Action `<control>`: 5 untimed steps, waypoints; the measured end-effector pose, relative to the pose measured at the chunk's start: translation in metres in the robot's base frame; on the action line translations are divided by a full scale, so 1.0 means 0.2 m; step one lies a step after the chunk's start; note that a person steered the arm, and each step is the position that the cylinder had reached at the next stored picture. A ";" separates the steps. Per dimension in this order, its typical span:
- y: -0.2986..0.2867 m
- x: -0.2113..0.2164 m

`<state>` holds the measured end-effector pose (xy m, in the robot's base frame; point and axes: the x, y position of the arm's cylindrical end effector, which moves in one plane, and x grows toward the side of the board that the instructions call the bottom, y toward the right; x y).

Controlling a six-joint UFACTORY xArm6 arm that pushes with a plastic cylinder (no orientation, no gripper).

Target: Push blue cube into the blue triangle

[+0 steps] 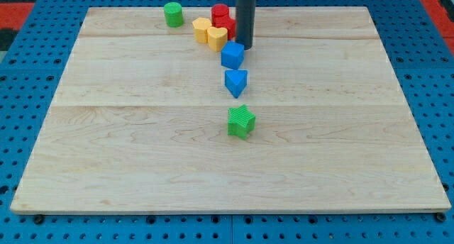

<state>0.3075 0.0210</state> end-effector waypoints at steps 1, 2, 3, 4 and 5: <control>-0.08 0.05; -0.20 0.05; -0.38 0.05; -0.39 0.05; -0.26 0.07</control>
<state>0.3207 -0.0320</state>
